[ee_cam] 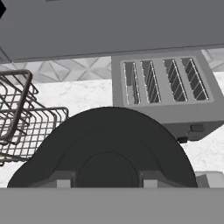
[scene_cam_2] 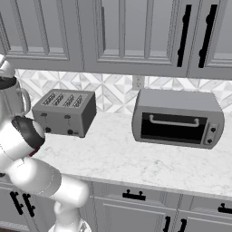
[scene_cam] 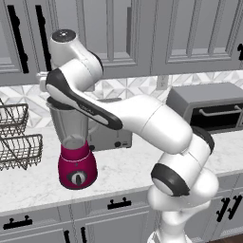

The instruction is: Close the lid blender by securely placing the lid on top.

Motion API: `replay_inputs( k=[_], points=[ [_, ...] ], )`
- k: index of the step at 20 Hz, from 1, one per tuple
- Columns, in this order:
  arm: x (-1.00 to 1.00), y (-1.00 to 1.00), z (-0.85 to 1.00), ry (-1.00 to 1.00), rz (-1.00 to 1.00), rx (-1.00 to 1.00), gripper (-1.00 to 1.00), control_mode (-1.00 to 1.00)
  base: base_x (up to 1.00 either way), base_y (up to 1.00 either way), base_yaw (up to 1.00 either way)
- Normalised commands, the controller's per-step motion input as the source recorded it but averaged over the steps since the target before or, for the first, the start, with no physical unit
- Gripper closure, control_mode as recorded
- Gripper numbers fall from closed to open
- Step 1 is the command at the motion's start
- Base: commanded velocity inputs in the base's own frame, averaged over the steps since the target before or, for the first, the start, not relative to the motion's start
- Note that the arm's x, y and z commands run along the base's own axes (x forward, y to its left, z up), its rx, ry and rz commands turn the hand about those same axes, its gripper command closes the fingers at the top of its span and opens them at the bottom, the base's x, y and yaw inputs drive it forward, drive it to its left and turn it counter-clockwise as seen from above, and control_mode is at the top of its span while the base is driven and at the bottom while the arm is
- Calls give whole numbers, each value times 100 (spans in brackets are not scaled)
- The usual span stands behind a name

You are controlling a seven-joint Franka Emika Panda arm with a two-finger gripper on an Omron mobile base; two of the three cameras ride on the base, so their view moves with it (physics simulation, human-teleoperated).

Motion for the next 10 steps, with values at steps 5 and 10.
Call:
replay_inputs(
  k=[5, 10],
  points=[
    [0, -3, -34, 0, 0, 0, 100, -100, 0, 0, 0],
    [0, 0, -37, 0, 1, 0, 100, -100, 0, 0, 0]
  ],
)
